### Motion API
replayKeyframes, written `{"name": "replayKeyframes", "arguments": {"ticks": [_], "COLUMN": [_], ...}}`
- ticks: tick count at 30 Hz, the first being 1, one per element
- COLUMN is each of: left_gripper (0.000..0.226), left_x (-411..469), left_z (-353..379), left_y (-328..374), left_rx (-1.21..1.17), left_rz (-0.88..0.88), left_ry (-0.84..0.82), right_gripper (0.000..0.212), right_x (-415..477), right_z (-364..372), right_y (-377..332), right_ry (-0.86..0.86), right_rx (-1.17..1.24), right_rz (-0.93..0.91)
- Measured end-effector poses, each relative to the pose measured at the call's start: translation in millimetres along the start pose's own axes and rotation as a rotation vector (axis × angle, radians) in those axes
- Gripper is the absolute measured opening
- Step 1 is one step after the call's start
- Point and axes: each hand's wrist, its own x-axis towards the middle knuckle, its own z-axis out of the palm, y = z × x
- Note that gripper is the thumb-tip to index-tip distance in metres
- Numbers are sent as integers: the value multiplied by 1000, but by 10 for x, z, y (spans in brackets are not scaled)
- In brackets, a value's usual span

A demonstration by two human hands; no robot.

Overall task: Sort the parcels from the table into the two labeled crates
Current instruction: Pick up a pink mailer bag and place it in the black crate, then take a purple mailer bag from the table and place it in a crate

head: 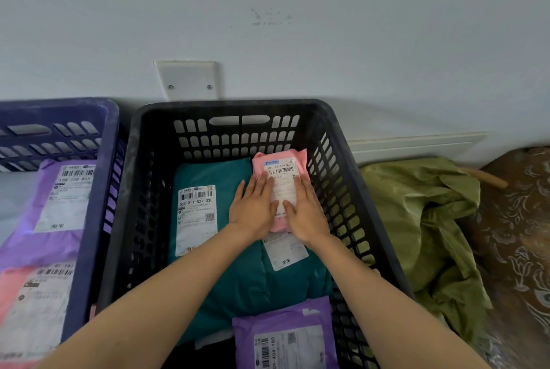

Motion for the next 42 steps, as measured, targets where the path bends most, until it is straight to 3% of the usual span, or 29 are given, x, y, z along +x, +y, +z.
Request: {"name": "replayKeyframes", "arguments": {"ticks": [12, 24, 33, 42], "left_gripper": [59, 50, 46, 46], "left_x": [-522, -1770, -2850, -3780], "left_z": [-372, -964, -1092, -1248], "left_y": [-28, 82, -48, -716], "left_rx": [19, -48, -35, -45], "left_rz": [-83, -266, -386, -550], "left_ry": [116, 382, 510, 602], "right_gripper": [69, 48, 56, 53], "right_x": [-344, -1147, -1858, -2265], "right_z": [-343, -642, -341, 125], "right_y": [-237, -681, -1184, -2122], "right_ry": [115, 178, 38, -81], "right_rx": [80, 222, 373, 372], "right_rz": [-137, -323, -493, -619]}}
